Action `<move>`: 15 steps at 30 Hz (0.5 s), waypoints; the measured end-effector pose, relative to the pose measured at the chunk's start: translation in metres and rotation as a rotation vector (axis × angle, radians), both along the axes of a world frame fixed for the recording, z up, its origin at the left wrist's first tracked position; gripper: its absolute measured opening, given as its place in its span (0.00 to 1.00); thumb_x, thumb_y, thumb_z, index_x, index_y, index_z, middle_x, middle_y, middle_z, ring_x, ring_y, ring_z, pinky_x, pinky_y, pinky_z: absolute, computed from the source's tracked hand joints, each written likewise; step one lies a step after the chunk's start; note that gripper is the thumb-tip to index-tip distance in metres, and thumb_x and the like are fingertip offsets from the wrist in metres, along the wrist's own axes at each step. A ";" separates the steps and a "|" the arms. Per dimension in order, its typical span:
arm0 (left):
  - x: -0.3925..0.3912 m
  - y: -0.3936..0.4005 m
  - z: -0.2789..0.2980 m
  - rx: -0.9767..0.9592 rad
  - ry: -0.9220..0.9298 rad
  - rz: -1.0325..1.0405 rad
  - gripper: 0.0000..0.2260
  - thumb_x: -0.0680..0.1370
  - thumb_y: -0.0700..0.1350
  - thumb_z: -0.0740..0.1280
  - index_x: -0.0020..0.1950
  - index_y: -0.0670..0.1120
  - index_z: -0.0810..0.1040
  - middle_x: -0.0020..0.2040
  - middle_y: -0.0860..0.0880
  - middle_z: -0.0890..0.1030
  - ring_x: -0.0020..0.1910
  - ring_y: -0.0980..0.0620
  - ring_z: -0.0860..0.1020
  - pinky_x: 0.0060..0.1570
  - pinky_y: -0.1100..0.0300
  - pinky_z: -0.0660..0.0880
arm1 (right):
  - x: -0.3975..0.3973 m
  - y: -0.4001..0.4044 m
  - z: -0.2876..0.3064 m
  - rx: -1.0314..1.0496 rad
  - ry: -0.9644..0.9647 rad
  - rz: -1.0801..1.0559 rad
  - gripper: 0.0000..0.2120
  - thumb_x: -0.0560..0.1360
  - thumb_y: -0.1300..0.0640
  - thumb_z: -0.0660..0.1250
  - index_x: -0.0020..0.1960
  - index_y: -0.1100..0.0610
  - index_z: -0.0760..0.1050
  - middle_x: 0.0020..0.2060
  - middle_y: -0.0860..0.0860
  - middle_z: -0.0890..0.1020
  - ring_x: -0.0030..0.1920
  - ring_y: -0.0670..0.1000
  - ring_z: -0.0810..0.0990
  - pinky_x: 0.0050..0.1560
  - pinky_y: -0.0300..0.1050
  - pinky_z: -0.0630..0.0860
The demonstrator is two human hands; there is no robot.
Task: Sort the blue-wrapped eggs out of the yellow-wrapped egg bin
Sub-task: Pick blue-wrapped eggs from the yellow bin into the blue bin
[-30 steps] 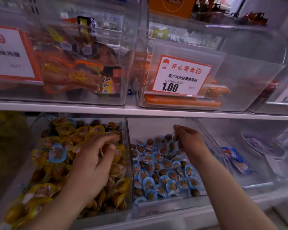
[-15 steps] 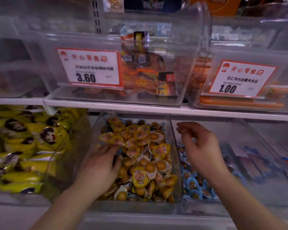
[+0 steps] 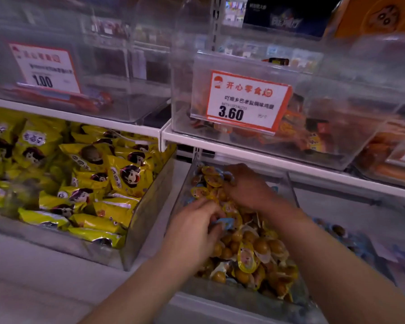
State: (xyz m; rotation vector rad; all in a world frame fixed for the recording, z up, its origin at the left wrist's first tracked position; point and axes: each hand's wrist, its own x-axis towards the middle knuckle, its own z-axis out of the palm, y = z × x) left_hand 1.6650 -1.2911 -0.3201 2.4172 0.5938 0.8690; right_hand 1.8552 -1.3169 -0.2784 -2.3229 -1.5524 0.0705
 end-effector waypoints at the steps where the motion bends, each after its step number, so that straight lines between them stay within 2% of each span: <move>1: -0.005 0.000 0.006 -0.004 -0.094 -0.005 0.05 0.74 0.46 0.73 0.47 0.53 0.79 0.46 0.59 0.75 0.46 0.58 0.76 0.46 0.62 0.72 | 0.004 0.011 -0.001 -0.035 0.002 0.008 0.14 0.80 0.47 0.62 0.57 0.54 0.78 0.56 0.58 0.81 0.57 0.59 0.80 0.52 0.49 0.76; 3: -0.016 0.002 0.016 -0.025 -0.282 0.025 0.04 0.76 0.46 0.72 0.46 0.53 0.78 0.50 0.60 0.75 0.49 0.60 0.77 0.47 0.64 0.73 | 0.004 0.026 -0.007 -0.075 -0.007 0.028 0.16 0.79 0.42 0.62 0.60 0.49 0.78 0.59 0.56 0.82 0.59 0.59 0.79 0.57 0.51 0.76; 5: -0.026 0.009 0.022 -0.154 -0.392 0.097 0.04 0.77 0.49 0.70 0.46 0.56 0.76 0.54 0.63 0.78 0.51 0.61 0.79 0.46 0.64 0.76 | -0.003 0.039 -0.013 -0.061 -0.041 0.086 0.15 0.77 0.42 0.65 0.60 0.48 0.78 0.59 0.56 0.81 0.58 0.62 0.78 0.59 0.54 0.75; 7: -0.033 0.019 0.023 -0.337 -0.447 0.172 0.06 0.77 0.51 0.71 0.45 0.58 0.75 0.48 0.64 0.81 0.43 0.61 0.81 0.38 0.66 0.76 | -0.010 0.056 -0.020 -0.037 -0.016 0.125 0.17 0.76 0.43 0.66 0.57 0.53 0.77 0.54 0.61 0.80 0.56 0.64 0.78 0.55 0.55 0.76; 9: -0.035 0.029 0.021 -0.490 -0.518 0.211 0.07 0.76 0.49 0.73 0.44 0.57 0.75 0.40 0.59 0.82 0.35 0.58 0.80 0.33 0.67 0.73 | -0.014 0.068 -0.026 -0.077 0.015 0.062 0.25 0.74 0.42 0.67 0.64 0.55 0.72 0.56 0.62 0.76 0.59 0.63 0.75 0.56 0.53 0.76; 12: -0.038 0.038 0.018 -0.669 -0.566 0.197 0.10 0.77 0.44 0.71 0.48 0.59 0.75 0.44 0.53 0.83 0.39 0.47 0.82 0.35 0.58 0.75 | -0.016 0.071 -0.044 -0.094 -0.088 -0.004 0.29 0.72 0.38 0.67 0.67 0.53 0.68 0.62 0.57 0.71 0.62 0.62 0.73 0.59 0.55 0.76; 14: -0.039 0.040 0.016 -0.694 -0.555 0.174 0.11 0.78 0.42 0.70 0.50 0.59 0.76 0.46 0.51 0.83 0.40 0.44 0.83 0.35 0.57 0.76 | -0.017 0.066 -0.050 -0.081 -0.142 -0.008 0.30 0.72 0.37 0.68 0.66 0.55 0.69 0.61 0.57 0.72 0.60 0.61 0.74 0.56 0.56 0.77; 15: -0.039 0.040 0.016 -0.701 -0.554 0.163 0.10 0.78 0.41 0.69 0.50 0.58 0.77 0.46 0.51 0.83 0.39 0.45 0.84 0.33 0.58 0.76 | -0.017 0.062 -0.049 -0.079 -0.148 0.003 0.28 0.72 0.38 0.67 0.64 0.55 0.71 0.59 0.57 0.73 0.58 0.61 0.75 0.54 0.56 0.77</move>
